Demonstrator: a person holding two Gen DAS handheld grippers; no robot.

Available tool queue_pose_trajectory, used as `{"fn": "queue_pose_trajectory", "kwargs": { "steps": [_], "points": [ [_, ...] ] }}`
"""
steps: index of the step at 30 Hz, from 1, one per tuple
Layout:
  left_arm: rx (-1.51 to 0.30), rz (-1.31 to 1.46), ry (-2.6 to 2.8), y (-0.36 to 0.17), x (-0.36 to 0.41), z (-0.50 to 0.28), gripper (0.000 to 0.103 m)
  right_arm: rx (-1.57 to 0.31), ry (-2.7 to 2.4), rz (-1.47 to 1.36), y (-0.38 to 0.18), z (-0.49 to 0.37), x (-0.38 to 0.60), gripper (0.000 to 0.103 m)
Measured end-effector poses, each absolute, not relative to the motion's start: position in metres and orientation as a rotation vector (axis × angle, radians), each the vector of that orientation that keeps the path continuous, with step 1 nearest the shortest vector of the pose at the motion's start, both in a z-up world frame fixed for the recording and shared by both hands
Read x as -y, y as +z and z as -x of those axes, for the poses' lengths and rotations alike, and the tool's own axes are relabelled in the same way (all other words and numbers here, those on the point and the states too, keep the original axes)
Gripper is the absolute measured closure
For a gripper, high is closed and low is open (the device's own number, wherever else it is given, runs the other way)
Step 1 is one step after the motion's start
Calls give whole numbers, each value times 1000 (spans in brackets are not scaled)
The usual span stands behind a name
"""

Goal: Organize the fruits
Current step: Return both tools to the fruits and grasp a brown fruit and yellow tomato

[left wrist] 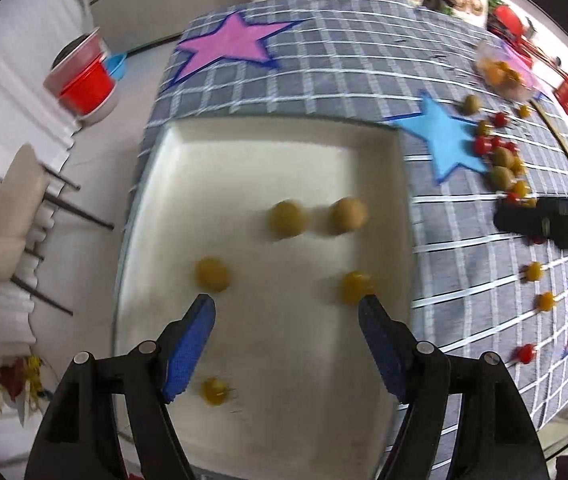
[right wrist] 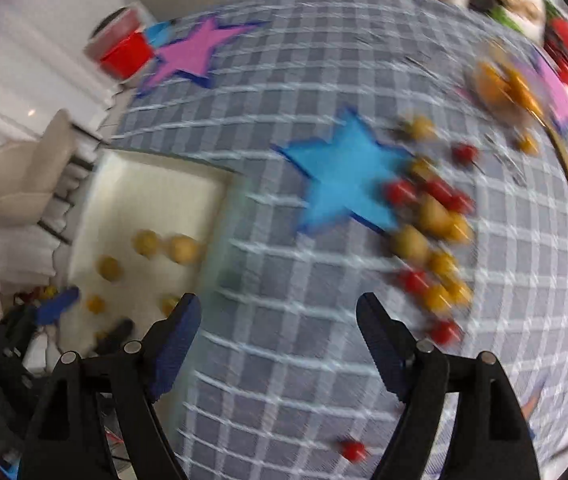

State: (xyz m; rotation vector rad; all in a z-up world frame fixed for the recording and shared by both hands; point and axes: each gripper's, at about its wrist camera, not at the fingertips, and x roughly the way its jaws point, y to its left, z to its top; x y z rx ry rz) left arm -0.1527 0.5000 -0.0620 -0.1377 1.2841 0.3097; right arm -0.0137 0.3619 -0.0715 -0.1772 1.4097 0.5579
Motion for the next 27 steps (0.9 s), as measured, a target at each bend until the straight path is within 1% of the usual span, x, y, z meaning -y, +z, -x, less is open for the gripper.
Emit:
{"fn": "queue_pose_trajectory", "kwargs": {
  "steps": [10,18,27],
  "points": [
    [-1310,74,137,-56,-424,104,28,-1552,298,95,-112,40,-220,20],
    [-1416,60,84,-88,-388,83,28,-1577,274,50,-118,44,-174,21],
    [-1416,106,104,-106,-387,55,28,-1559,308,82,-129,53,-148,21]
  ]
}}
